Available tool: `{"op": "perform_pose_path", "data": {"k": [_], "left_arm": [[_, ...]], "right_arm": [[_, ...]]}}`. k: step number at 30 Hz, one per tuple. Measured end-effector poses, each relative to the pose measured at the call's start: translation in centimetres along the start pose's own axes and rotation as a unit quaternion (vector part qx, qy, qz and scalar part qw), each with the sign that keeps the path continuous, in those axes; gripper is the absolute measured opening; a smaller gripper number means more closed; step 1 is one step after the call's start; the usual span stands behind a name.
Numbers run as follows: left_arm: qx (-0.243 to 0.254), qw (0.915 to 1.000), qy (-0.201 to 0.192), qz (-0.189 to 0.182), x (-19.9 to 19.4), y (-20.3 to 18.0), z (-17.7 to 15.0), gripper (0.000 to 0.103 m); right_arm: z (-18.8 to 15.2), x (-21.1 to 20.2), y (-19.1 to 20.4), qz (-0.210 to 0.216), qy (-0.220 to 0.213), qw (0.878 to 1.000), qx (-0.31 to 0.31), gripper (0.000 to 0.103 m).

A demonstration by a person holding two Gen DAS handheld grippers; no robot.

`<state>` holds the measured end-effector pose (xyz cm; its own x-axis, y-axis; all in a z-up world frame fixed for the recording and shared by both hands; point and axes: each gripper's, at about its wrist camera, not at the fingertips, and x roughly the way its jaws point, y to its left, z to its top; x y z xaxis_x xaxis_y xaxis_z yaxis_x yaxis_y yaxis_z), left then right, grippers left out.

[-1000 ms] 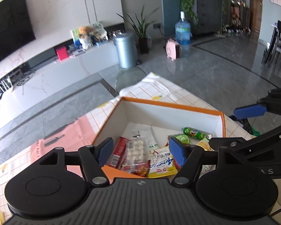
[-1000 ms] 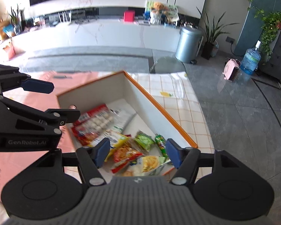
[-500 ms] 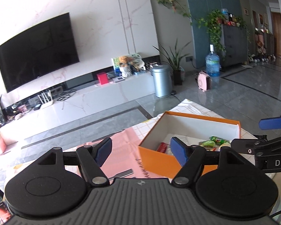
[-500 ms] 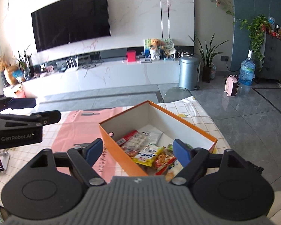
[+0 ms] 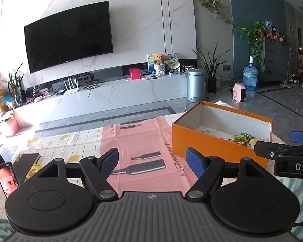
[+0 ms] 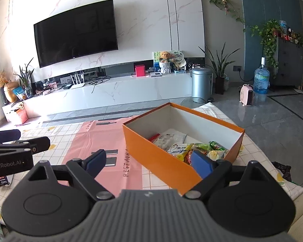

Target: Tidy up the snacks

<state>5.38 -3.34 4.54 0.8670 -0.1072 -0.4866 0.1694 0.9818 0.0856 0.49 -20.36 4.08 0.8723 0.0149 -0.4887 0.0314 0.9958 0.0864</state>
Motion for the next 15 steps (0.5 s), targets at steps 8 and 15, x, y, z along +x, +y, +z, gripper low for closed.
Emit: {"op": "perform_pose_path", "data": {"k": [8,15], "left_arm": [[-0.017,0.9992,0.034,0.007,0.9,1.0,-3.1,0.089],[-0.022,0.999,0.039,0.008,0.6,1.2,-3.8,0.089]], "right_arm": [[-2.3,0.8,0.6,-0.014,0.015,1.0,-0.008,0.088],[-2.7,1.1,0.9,-0.018,0.024,0.999,-0.012,0.088]]}}
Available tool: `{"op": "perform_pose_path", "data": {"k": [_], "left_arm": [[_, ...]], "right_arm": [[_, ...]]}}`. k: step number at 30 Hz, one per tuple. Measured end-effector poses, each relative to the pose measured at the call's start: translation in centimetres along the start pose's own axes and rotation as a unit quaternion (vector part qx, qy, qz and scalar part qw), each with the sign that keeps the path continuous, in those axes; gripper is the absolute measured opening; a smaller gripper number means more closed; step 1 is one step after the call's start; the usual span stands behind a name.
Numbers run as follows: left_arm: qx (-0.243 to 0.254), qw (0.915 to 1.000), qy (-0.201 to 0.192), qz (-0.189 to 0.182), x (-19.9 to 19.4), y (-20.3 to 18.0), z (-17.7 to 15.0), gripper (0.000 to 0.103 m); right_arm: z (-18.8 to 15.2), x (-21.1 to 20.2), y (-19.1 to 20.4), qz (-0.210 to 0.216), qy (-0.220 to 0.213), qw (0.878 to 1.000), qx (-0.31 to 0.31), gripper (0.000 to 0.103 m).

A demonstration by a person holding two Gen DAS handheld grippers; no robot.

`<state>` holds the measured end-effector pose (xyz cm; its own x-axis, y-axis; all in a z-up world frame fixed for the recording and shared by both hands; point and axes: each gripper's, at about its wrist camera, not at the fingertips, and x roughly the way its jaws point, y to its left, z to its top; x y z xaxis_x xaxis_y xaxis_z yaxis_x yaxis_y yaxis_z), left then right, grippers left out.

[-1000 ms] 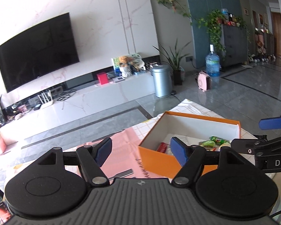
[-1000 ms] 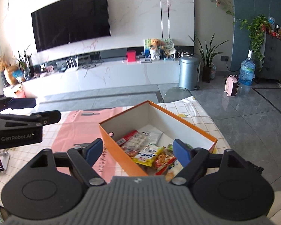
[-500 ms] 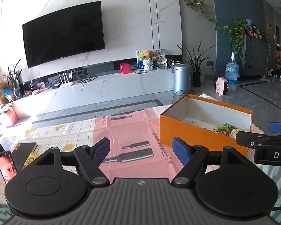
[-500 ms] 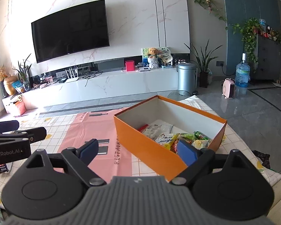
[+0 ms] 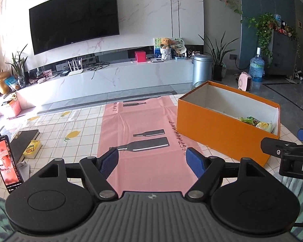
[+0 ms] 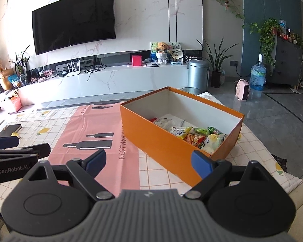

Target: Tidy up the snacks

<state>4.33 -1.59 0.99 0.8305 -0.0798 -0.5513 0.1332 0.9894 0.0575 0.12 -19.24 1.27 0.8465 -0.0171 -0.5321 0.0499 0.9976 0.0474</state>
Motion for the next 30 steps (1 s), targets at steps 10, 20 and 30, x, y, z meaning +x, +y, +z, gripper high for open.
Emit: {"op": "perform_pose_path", "data": {"k": [10,20,30], "left_arm": [[0.0,1.0,0.008,-0.002,-0.03,-0.06,-0.17,0.089],[0.001,0.9999,0.017,0.002,0.23,-0.21,-0.06,0.089],[0.009,0.9998,0.016,-0.001,-0.38,-0.6,0.11,0.089]], "right_arm": [[0.27,0.26,-0.52,-0.002,0.006,1.0,0.006,0.088],[0.18,0.86,-0.62,-0.001,0.01,1.0,0.002,0.088],[0.0,0.51,-0.69,0.0,0.01,1.0,0.002,0.088]]}}
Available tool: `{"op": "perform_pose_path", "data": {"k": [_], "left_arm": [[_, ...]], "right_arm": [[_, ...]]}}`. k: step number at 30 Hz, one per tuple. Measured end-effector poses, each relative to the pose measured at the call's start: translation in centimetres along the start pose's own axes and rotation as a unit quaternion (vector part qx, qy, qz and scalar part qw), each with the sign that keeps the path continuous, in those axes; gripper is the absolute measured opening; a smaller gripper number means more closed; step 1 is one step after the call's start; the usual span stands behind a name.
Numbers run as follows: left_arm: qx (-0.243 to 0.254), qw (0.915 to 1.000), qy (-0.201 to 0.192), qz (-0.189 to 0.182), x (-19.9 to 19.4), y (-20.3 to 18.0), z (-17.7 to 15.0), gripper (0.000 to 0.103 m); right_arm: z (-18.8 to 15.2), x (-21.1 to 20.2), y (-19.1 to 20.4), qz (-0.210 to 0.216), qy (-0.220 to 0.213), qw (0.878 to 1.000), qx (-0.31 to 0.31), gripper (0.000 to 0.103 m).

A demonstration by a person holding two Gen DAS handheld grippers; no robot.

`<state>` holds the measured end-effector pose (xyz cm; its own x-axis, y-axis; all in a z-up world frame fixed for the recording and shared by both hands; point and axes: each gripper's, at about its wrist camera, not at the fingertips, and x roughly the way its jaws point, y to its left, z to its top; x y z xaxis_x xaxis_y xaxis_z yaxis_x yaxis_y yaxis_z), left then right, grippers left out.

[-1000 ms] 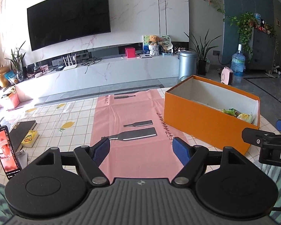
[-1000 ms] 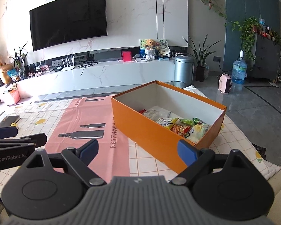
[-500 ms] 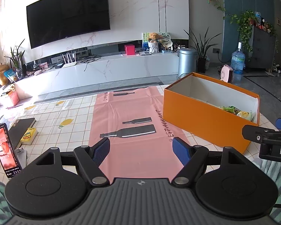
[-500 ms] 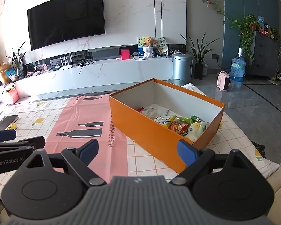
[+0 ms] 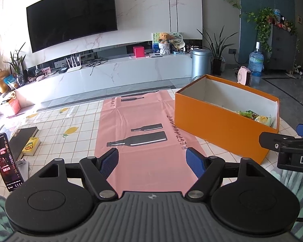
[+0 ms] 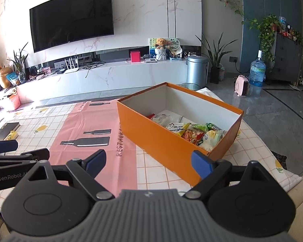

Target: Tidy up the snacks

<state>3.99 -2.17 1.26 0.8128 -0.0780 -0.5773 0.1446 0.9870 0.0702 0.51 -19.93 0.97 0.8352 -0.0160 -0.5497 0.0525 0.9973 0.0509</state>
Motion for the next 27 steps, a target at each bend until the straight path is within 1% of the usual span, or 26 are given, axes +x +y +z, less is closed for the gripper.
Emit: {"op": "perform_pose_path", "data": {"k": [27], "left_arm": [[-0.001,1.0,-0.006,0.001,-0.87,-0.15,0.26,0.089]], "right_arm": [[-0.21,-0.81,0.13,0.004,-0.008,1.0,-0.003,0.088]]}}
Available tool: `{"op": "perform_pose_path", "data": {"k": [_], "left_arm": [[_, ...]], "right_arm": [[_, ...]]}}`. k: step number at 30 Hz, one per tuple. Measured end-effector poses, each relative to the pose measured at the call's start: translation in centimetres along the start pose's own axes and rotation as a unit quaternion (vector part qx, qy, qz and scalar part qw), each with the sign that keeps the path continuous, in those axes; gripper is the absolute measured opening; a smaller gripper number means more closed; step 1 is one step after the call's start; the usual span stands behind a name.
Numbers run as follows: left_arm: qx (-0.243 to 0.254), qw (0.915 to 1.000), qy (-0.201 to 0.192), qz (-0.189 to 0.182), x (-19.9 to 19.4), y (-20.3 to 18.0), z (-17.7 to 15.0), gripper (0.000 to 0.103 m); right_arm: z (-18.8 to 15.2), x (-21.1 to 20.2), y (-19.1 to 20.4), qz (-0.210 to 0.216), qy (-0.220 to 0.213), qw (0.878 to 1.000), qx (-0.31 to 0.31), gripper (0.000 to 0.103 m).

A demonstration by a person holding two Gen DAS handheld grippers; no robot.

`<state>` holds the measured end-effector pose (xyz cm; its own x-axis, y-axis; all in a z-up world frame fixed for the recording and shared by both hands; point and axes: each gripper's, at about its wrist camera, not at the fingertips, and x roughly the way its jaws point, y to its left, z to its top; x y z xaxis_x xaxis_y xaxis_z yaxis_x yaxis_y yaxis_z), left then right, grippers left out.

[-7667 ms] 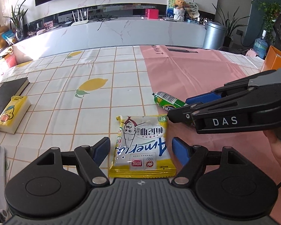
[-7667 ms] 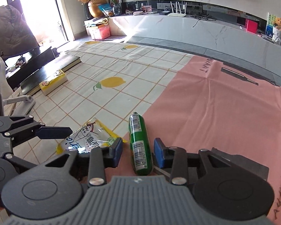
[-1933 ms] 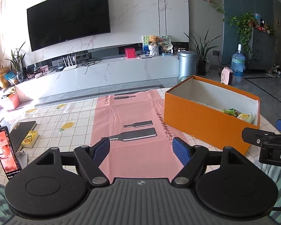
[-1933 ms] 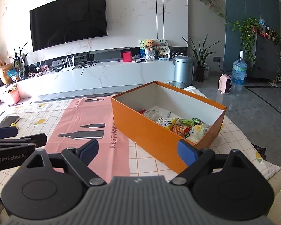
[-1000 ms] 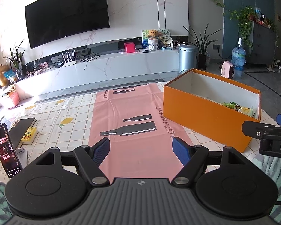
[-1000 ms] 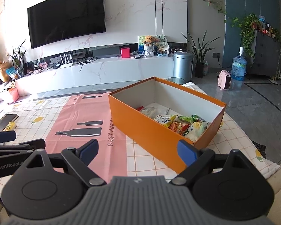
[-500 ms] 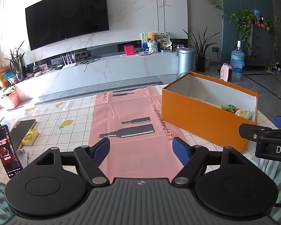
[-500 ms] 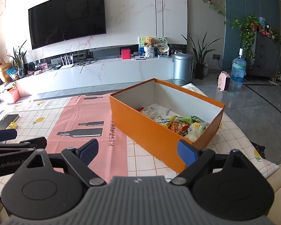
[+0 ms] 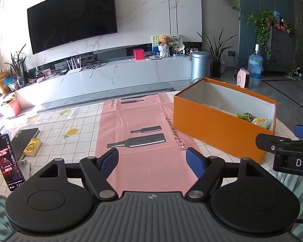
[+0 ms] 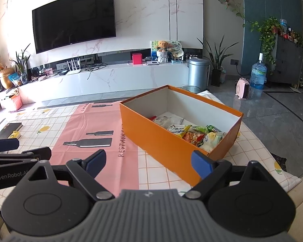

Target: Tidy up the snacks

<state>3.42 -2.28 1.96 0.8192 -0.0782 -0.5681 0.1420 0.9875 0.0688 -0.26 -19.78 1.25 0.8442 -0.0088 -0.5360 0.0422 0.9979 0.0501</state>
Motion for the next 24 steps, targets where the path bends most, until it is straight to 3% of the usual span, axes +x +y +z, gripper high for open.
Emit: {"op": "perform_pose_path", "data": {"k": [24], "left_arm": [[0.014,0.9997,-0.013,0.017,-1.2,-0.6,-0.1,0.089]], "right_arm": [[-0.1,-0.3,0.2,0.002,0.0,1.0,0.0,0.088]]}}
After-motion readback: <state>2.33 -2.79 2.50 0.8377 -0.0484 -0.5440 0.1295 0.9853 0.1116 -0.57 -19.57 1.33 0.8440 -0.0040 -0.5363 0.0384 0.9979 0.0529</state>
